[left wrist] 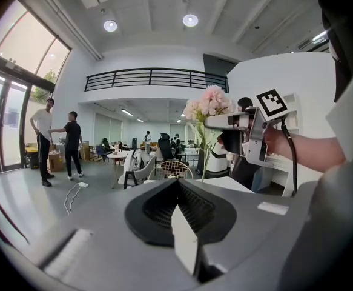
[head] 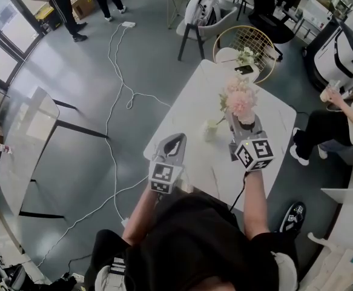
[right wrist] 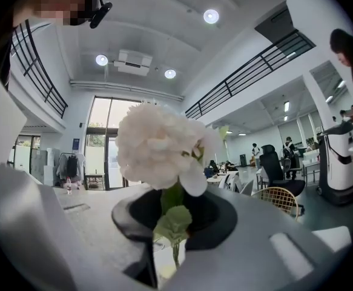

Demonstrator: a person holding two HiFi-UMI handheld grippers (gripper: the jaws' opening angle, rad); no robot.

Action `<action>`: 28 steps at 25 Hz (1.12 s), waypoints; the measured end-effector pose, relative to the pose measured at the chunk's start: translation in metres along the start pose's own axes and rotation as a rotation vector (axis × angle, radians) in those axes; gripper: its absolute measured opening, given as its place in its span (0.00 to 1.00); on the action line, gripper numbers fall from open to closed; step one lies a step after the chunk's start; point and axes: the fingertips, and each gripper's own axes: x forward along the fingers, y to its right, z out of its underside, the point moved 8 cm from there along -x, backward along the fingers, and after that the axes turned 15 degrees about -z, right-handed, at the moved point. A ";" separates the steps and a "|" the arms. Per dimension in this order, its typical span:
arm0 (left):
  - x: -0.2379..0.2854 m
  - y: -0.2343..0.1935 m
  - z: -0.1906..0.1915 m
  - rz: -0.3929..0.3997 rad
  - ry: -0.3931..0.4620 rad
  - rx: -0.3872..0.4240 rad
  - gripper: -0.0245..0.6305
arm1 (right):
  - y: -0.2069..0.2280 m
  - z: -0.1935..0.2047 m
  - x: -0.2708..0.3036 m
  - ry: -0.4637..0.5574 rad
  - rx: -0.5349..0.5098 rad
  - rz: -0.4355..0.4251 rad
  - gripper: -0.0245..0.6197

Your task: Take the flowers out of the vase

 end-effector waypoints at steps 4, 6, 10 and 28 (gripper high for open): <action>-0.002 0.007 -0.002 0.011 0.006 0.004 0.05 | -0.002 -0.010 -0.009 0.022 -0.013 0.005 0.17; -0.004 0.010 -0.002 0.016 0.008 0.006 0.05 | -0.003 -0.013 -0.016 0.029 -0.020 0.014 0.17; -0.007 0.016 -0.003 0.030 0.010 0.013 0.05 | -0.004 -0.014 -0.028 0.029 -0.031 0.035 0.17; -0.006 0.083 -0.015 0.129 0.029 0.044 0.05 | 0.012 0.013 -0.136 -0.033 -0.012 0.201 0.17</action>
